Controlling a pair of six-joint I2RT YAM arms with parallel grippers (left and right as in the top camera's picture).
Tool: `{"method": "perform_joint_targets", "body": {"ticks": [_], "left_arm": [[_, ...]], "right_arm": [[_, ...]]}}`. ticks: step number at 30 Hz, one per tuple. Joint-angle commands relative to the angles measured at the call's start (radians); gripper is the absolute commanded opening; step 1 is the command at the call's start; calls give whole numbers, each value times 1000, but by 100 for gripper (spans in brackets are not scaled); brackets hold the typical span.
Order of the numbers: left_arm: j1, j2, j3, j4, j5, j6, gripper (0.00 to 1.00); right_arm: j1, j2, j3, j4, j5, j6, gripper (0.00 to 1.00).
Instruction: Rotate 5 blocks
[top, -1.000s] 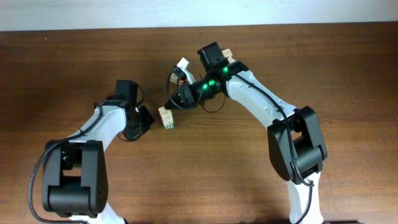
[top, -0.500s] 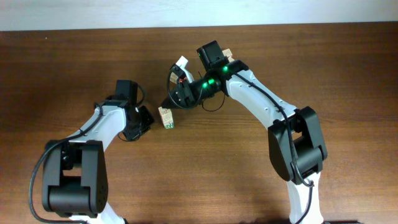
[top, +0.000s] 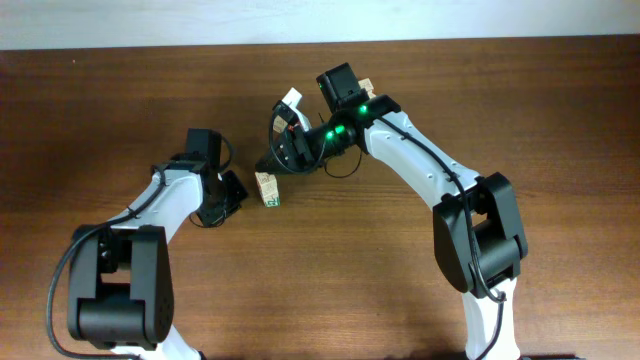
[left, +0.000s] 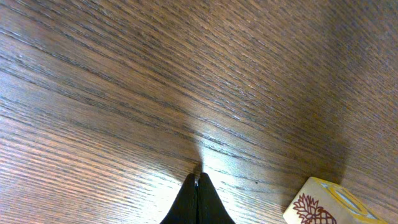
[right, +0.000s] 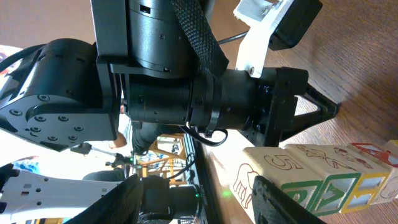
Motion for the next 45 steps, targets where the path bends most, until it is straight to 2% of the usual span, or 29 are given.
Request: {"method": "perform_joint_targets", "body": {"ticks": [1, 11, 45], "left_arm": [[3, 11, -9, -3, -15, -2, 0], [3, 11, -9, -4, -23, -2, 0], [3, 11, -9, -8, -26, -2, 0]], "right_arm": [[13, 41, -14, -16, 146, -5, 59], [12, 40, 12, -31, 121, 15, 56], [35, -5, 52, -53, 125, 15, 57]]}}
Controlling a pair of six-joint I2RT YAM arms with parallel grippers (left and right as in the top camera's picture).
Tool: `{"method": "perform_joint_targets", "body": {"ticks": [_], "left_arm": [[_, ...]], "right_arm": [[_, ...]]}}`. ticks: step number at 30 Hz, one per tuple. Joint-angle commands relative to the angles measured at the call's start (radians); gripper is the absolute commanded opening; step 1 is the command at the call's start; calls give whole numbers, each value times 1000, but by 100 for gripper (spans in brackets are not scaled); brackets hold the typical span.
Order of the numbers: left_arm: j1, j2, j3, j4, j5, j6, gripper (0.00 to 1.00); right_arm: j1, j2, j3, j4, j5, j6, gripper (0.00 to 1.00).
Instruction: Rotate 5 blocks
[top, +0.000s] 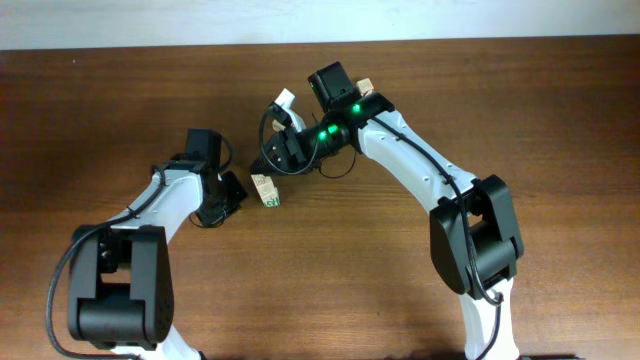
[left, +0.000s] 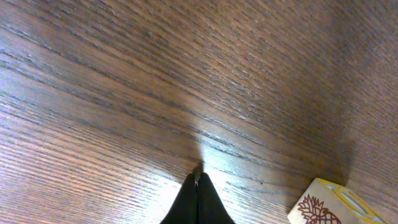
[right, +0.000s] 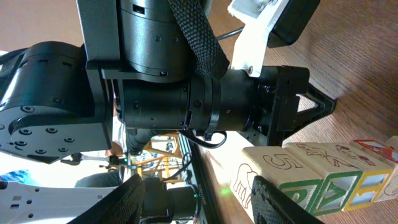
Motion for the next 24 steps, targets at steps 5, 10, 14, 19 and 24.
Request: {"method": "perform_joint_targets", "body": {"ticks": [5, 10, 14, 19, 24], "left_arm": [[3, 11, -9, -3, -15, -2, 0], [3, 11, -9, -7, -20, -2, 0], [3, 11, -9, -9, -23, -2, 0], [3, 11, -9, -9, -23, -2, 0], [3, 11, -9, -9, -23, -2, 0]], "right_arm": [[7, -18, 5, -4, 71, -6, 56], [7, -21, 5, -5, 70, -5, 55], [7, -29, 5, -5, 66, -5, 55], [6, -41, 5, -5, 66, -5, 55], [6, -43, 5, -4, 43, -5, 56]]}}
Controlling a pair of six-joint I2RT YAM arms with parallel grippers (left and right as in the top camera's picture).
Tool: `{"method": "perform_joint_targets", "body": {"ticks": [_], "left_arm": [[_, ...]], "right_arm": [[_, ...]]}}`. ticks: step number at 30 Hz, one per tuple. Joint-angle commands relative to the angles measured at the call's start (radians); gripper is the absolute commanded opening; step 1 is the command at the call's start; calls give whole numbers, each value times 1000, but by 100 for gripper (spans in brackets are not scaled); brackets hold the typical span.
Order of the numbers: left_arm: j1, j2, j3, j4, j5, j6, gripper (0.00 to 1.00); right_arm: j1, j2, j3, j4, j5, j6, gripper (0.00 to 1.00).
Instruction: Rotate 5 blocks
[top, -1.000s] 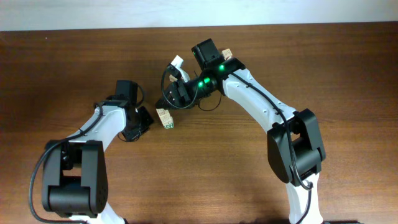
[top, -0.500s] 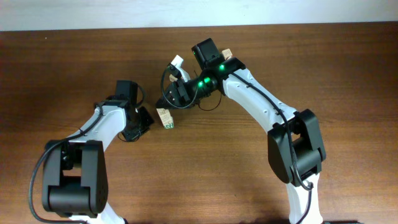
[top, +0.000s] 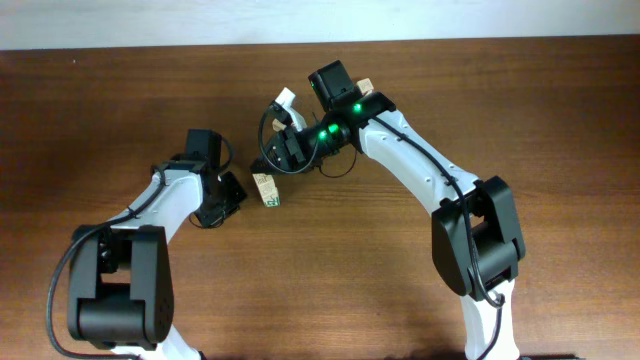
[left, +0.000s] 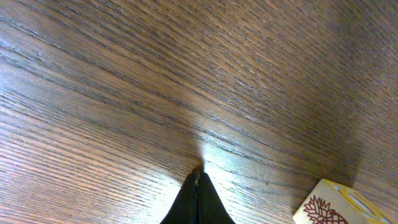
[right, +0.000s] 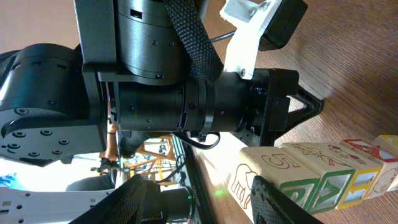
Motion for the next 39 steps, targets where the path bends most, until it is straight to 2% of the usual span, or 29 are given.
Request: {"method": "perform_joint_targets", "body": {"ticks": [1, 22, 28, 31, 34, 36, 39], "left_arm": [[3, 11, -9, -2, -11, -2, 0], [3, 11, -9, -2, -11, -2, 0], [31, -11, -2, -13, -41, 82, 0], [91, -74, 21, -63, -61, 109, 0], [140, -158, 42, -103, -64, 195, 0], [155, -230, 58, -127, -63, 291, 0], [151, -351, 87, -174, -63, 479, 8]], "right_arm": [[6, -32, 5, -3, 13, -5, 56], [6, -86, 5, -2, -4, -6, 57], [-44, -135, 5, -12, -3, -34, 58], [-113, -200, 5, -98, 88, -87, 60], [-164, -263, 5, -207, 239, -153, 60], [-192, -314, 5, -286, 384, -201, 60], [-208, -391, 5, -388, 649, -221, 61]]}}
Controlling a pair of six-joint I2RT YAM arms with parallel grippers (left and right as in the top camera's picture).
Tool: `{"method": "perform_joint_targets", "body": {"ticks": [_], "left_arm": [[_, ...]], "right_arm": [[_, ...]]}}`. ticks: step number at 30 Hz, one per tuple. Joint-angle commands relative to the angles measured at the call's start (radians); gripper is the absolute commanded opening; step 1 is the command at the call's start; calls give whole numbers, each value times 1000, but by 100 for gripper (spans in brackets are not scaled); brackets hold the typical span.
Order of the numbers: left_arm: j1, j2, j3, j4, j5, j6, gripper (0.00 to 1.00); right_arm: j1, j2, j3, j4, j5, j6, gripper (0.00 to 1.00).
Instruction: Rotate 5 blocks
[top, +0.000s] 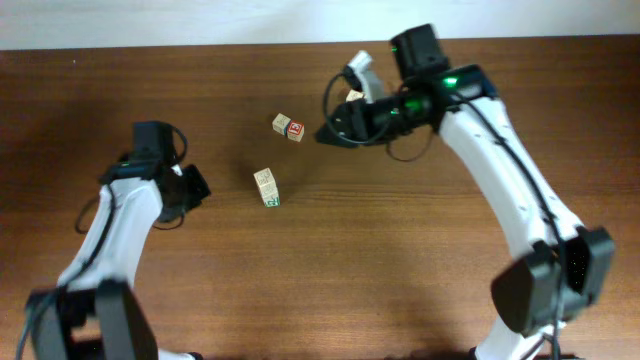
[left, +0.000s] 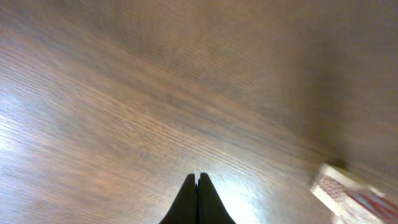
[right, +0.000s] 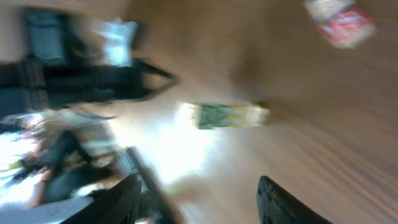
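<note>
A short row of picture blocks (top: 266, 187) lies mid-table; the right wrist view shows the row (right: 224, 115) blurred. Behind it sit a tan block (top: 281, 122) and a red-faced block (top: 295, 130), touching; the red-faced block (right: 341, 18) also shows at the top of the right wrist view. My right gripper (top: 330, 133) hovers to the right of that pair, open (right: 199, 193), with nothing between its fingers. My left gripper (top: 190, 190) is well left of the row, shut (left: 199, 180) and empty. One block (left: 354, 193) shows at the lower right of the left wrist view.
The wooden table (top: 400, 260) reaches a pale wall along the far edge. A small tan piece (top: 353, 96) shows beside the right wrist; whether it is a block cannot be told. The right wrist view is motion-blurred.
My right gripper was low beside the far end of the row and is now farther right and back, apart from it. A tan and a red-faced block now show behind the row. My left arm moved left.
At all three earlier moments my right gripper stayed open close to the far end of the block row, shifting only slightly, while my shut left gripper rested just left of the row. Now both grippers are away from the row, which lies where it lay.
</note>
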Motion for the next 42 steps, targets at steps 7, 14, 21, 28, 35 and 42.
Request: {"method": "perform_joint_targets", "body": {"ticks": [7, 14, 21, 28, 35, 42], "left_arm": [[-12, -485, 54, -142, -8, 366, 43], [-12, -723, 54, -167, -9, 365, 99], [-12, -785, 54, -167, -9, 365, 99], [-12, -783, 54, -167, -9, 365, 99], [-12, -783, 54, -167, -9, 365, 99], [-12, -783, 54, -167, -9, 365, 99]], "right_arm": [[-5, -287, 5, -224, 675, -61, 96], [-5, -559, 5, -301, 712, -33, 98], [-5, -783, 5, -438, 742, -33, 98], [-3, -875, 5, -463, 687, -14, 98], [-3, -873, 4, -477, 728, -26, 99], [-8, -863, -64, -359, 849, -150, 98]]}}
